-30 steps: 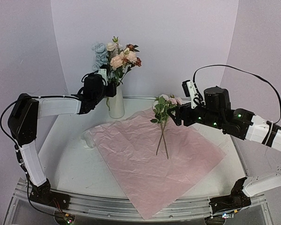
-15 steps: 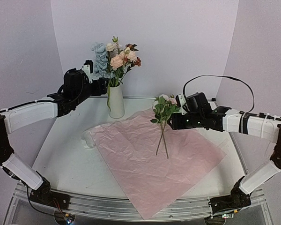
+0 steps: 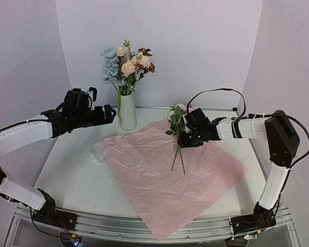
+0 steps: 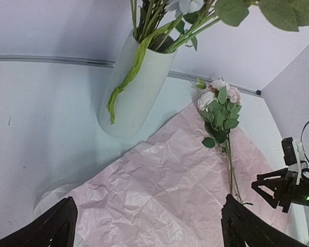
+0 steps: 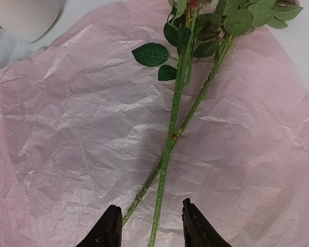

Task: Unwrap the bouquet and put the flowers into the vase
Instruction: Pick up the fake flower from the wrapping paper.

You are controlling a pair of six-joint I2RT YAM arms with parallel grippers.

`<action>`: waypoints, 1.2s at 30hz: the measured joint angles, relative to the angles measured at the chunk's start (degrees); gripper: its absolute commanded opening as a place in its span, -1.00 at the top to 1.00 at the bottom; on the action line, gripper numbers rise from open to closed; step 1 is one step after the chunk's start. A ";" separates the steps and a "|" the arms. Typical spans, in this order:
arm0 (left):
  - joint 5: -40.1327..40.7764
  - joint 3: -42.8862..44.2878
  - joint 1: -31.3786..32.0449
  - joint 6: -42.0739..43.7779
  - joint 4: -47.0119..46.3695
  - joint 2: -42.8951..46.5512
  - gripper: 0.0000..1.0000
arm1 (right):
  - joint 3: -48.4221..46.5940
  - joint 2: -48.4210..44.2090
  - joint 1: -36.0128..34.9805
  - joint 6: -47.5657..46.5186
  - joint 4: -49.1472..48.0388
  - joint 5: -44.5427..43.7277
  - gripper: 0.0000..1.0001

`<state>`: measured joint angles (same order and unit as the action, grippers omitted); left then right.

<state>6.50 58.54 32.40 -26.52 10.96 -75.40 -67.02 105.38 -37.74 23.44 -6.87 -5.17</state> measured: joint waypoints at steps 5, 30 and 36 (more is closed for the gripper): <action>-0.46 -0.52 0.00 -2.98 3.84 -0.10 -0.99 | -2.18 4.55 0.00 0.38 0.02 -0.19 0.38; -3.71 -0.50 0.00 -5.30 7.28 -1.81 -0.92 | -4.88 11.22 0.06 1.85 0.24 -1.53 1.00; -7.57 0.07 0.00 -5.43 7.33 -3.19 -0.89 | -4.11 7.78 0.07 1.98 0.75 -1.46 1.00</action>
<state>-1.06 58.61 32.40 -31.95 18.28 -78.59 -71.13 113.16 -37.67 25.42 -6.13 -6.63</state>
